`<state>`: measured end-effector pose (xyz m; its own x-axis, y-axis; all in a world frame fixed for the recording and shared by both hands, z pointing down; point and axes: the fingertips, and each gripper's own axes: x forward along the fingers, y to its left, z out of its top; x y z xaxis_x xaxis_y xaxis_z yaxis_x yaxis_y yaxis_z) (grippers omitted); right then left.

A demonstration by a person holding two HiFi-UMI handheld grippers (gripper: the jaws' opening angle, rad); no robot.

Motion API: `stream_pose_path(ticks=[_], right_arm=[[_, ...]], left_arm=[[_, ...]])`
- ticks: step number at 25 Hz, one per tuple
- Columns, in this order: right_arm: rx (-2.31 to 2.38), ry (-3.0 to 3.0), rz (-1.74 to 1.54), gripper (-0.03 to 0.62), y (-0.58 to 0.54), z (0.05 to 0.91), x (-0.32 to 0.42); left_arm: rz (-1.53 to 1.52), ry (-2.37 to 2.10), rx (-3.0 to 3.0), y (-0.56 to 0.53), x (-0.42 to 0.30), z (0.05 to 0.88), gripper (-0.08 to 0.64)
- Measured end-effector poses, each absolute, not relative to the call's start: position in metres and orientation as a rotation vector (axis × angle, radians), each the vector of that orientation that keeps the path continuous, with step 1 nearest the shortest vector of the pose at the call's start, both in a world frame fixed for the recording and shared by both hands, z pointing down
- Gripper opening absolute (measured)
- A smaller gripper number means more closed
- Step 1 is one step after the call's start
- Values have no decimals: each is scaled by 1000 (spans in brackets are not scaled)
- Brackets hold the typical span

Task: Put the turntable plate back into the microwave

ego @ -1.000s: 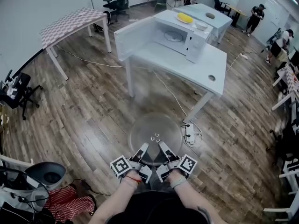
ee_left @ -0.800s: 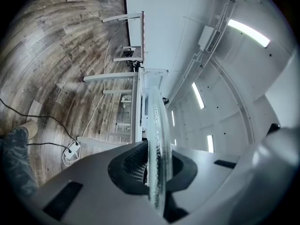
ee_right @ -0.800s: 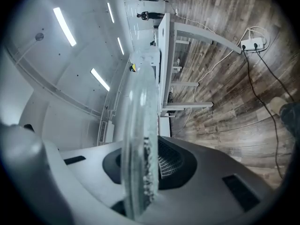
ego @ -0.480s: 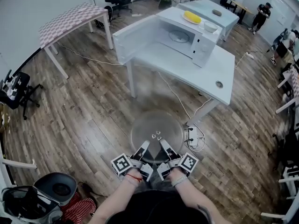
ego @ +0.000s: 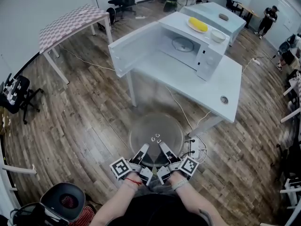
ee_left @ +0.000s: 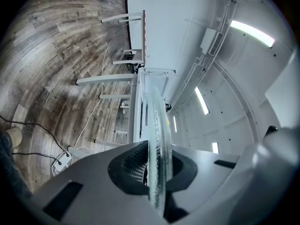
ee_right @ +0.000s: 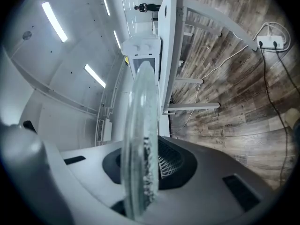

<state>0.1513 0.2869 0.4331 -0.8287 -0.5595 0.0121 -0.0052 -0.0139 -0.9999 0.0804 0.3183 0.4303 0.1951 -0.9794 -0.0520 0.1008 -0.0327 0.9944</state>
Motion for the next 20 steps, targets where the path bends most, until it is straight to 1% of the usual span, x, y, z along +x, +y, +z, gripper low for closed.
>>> stream_pose_path(ticks=[6,20], right_arm=[[-586,1881,-1885,72,249,431,156],[-643,1830,-1851,72,213,430,168]], left_arm=[[-1137,-969,1261,281,86,430,31],[-1077,-923,1289,239,95,430,29]])
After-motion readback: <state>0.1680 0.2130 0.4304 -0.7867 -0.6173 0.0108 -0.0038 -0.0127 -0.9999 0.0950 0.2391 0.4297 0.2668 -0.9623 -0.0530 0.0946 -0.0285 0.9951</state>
